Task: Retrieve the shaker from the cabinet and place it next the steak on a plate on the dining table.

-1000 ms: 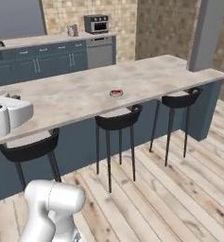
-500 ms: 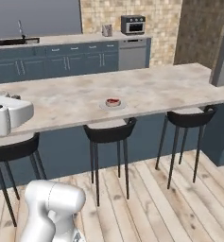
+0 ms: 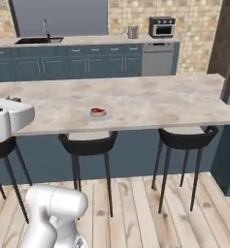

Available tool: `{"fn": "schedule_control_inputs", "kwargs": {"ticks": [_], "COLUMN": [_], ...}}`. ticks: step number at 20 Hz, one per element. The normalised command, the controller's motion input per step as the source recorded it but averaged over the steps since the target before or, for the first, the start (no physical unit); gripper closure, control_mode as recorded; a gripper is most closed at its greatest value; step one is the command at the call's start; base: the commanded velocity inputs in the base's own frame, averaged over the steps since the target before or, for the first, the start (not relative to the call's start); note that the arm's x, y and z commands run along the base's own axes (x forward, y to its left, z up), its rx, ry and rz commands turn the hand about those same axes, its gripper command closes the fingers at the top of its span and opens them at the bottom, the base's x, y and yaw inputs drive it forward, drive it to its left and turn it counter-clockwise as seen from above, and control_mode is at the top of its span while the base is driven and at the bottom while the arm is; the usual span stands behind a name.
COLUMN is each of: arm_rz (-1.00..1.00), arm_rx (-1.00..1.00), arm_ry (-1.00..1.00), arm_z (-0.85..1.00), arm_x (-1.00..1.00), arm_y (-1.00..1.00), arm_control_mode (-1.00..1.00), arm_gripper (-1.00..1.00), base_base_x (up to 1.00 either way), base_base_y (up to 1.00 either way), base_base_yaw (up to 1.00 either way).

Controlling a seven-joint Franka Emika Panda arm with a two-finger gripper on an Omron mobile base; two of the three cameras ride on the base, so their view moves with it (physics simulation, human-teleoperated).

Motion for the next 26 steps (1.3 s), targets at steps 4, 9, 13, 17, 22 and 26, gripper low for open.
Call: {"fn": "schedule_control_inputs", "kwargs": {"ticks": [4,9,13,17,22,26], "arm_rz": [0.0,0.0,0.0,0.0,0.0,0.0], "arm_rx": [0.0,0.0,0.0,0.0,0.0,0.0], "arm_ry": [0.0,0.0,0.0,0.0,0.0,0.0], "arm_z": [0.0,0.0,0.0,0.0,0.0,0.0], "arm_x": [0.0,0.0,0.0,0.0,0.0,0.0], "arm_y": [0.0,0.0,0.0,0.0,0.0,0.0], "arm_control_mode": [1.0,1.0,1.0,1.0,1.0,1.0], "arm_gripper": [1.0,1.0,1.0,1.0,1.0,1.0], "base_base_x": [0.94,0.56,0.31,0.01,0.81,1.0], "base_base_y": [-0.37,-0.62,-0.71,-0.78,-0.03,0.0], "base_base_yaw": [0.47,0.37,0.12,0.01,0.0,0.0]}}
